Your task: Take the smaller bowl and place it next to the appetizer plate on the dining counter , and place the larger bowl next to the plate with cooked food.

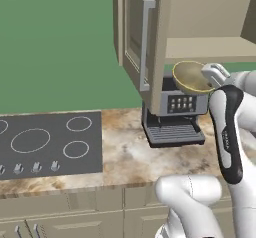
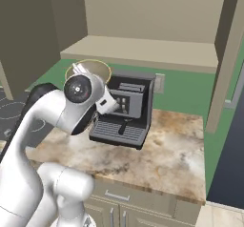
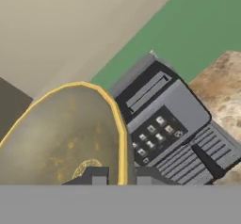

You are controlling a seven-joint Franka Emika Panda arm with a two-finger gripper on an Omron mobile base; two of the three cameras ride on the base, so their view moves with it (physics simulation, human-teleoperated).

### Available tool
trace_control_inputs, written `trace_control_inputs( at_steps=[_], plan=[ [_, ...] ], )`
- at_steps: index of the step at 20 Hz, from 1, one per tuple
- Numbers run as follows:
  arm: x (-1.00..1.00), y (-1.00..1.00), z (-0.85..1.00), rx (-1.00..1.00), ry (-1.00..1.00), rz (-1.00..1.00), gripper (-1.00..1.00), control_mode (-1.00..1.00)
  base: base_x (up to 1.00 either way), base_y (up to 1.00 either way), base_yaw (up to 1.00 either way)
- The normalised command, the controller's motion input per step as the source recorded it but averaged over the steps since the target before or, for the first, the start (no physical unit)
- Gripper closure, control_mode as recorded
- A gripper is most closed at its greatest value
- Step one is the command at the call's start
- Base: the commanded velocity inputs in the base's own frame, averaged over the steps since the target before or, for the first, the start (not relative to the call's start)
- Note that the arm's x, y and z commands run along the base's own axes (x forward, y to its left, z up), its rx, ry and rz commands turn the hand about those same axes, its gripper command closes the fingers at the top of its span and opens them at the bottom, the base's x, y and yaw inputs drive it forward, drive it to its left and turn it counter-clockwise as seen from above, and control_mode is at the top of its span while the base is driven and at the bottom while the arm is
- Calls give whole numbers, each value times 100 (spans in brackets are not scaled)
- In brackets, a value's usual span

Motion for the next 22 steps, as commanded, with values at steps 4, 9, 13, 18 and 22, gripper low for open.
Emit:
trace_control_inputs(
  at_steps=[4, 9, 13, 18, 22],
  plan=[
    [-100, 0, -91, -5, 20, -14, 100, -100, 0, 0, 0],
    [0, 0, 0, 0, 0, 0, 100, 100, -97, 32, -55],
    [0, 0, 0, 0, 0, 0, 100, 100, -60, 34, -91],
    [0, 0, 0, 0, 0, 0, 100, 100, -28, 9, -99],
    [0, 0, 0, 0, 0, 0, 100, 100, 0, 0, -100]
  ],
)
